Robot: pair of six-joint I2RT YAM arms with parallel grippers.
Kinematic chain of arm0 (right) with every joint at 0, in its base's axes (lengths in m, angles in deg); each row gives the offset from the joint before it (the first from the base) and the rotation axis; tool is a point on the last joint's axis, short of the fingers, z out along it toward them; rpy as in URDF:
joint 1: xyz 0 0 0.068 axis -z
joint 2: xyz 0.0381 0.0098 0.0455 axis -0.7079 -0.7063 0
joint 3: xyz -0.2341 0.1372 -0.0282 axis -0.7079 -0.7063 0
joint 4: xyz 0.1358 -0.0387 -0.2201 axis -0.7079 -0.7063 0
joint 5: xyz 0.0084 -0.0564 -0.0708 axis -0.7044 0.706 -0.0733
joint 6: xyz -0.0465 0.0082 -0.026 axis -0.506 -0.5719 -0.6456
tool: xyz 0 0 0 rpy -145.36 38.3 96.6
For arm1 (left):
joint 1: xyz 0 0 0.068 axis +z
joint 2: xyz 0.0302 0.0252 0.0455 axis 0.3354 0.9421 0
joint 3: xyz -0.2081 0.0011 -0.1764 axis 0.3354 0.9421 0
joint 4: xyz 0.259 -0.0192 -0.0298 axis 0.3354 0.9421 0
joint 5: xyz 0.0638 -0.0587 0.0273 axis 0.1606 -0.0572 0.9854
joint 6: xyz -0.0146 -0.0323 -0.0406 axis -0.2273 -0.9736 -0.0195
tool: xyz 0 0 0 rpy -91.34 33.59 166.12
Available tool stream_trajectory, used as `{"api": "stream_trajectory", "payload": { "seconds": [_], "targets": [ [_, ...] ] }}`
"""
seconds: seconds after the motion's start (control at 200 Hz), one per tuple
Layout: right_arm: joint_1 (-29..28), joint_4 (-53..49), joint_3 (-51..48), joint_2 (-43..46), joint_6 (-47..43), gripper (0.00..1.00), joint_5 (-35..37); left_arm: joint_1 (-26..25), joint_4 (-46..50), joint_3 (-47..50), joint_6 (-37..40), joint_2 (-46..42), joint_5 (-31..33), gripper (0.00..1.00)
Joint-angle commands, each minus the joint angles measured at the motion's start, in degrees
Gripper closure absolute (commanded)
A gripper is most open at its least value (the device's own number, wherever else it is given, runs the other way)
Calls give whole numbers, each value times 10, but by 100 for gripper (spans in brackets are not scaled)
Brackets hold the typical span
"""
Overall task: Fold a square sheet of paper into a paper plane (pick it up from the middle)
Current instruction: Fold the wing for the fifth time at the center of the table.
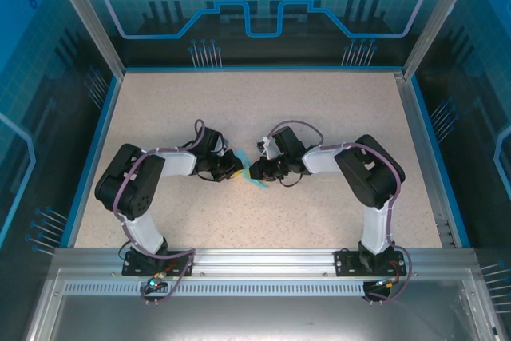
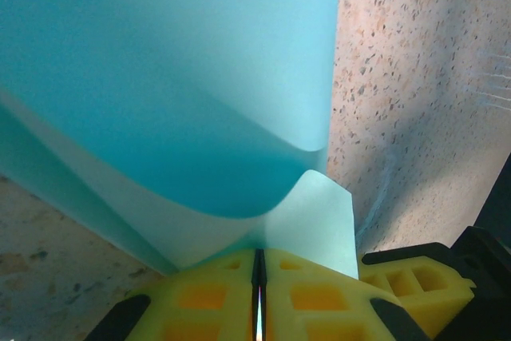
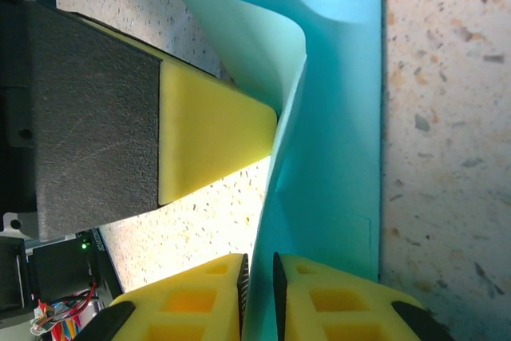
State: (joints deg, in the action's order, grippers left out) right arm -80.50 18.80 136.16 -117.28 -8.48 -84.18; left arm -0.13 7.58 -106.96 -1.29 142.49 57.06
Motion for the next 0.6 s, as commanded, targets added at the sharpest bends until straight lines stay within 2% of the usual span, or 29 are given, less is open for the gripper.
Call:
{"api": "stream_trajectory", "payload": {
  "seconds": [0.0, 0.215, 0.595],
  "targets": [
    [7, -36, 6, 16, -1, 82, -5, -1, 17, -8, 11, -4, 9, 88],
    [7, -50, 1, 4, 1, 89, -2, -1, 15, -9, 12, -14, -4, 88],
    [-1, -94, 18, -35, -19, 90, 19, -2, 5, -6, 15, -48, -47, 84]
  ]
}}
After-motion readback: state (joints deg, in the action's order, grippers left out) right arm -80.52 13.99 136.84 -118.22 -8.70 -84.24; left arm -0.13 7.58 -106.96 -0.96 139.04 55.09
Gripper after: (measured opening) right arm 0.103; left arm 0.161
